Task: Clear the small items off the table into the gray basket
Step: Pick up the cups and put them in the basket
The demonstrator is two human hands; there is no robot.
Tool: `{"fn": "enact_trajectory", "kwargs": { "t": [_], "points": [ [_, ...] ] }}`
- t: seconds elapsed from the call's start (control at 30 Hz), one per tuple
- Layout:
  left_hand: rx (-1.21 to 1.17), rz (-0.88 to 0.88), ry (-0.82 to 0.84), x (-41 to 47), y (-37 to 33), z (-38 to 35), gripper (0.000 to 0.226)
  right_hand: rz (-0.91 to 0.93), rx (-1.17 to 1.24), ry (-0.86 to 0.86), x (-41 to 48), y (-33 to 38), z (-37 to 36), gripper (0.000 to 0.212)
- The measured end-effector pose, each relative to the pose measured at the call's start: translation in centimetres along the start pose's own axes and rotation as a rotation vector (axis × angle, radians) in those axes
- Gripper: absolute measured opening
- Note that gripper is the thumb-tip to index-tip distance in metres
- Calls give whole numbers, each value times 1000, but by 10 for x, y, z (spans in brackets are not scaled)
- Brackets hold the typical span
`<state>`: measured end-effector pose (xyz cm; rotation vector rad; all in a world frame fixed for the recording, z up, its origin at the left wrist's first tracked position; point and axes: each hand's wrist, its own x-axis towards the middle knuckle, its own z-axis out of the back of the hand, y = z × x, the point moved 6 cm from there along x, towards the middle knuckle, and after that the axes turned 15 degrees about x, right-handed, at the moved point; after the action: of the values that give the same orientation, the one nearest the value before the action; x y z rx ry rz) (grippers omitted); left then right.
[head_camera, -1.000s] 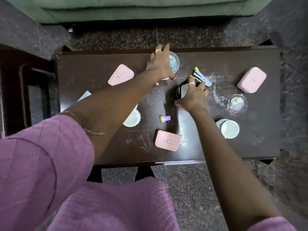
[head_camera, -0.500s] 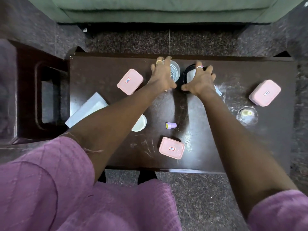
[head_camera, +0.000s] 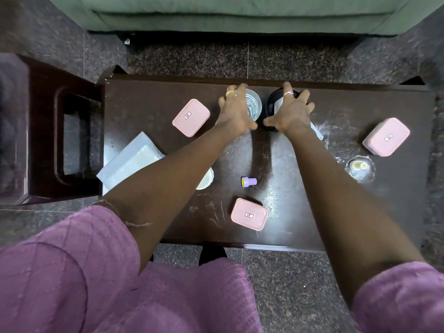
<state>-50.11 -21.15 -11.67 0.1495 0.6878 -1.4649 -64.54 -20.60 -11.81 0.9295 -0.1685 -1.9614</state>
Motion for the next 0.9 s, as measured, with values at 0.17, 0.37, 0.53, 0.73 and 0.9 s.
{"fn": "enact_trajectory", "kwargs": {
  "t": [0.17,0.37,0.53,0.73,0.9],
  "points": [
    [17,-10,-1,2,0,0,102,5,-23,-6,-1,-1,-2,105],
    [-2,5,-17,4,-1,0,101,0,5,-24,-4,-4,-7,103],
    [3,-8,-23,5,0,-2,101,-4,19,-39,-4,-6,-7,101],
    [-37,-38,-27,3,3,-5,106,23,-21,-42,-12,-6,-7,109],
    [-34,-26,-112,-14,19,-5,115,156,-143,-245,-45,-6,-9,112]
  ]
}}
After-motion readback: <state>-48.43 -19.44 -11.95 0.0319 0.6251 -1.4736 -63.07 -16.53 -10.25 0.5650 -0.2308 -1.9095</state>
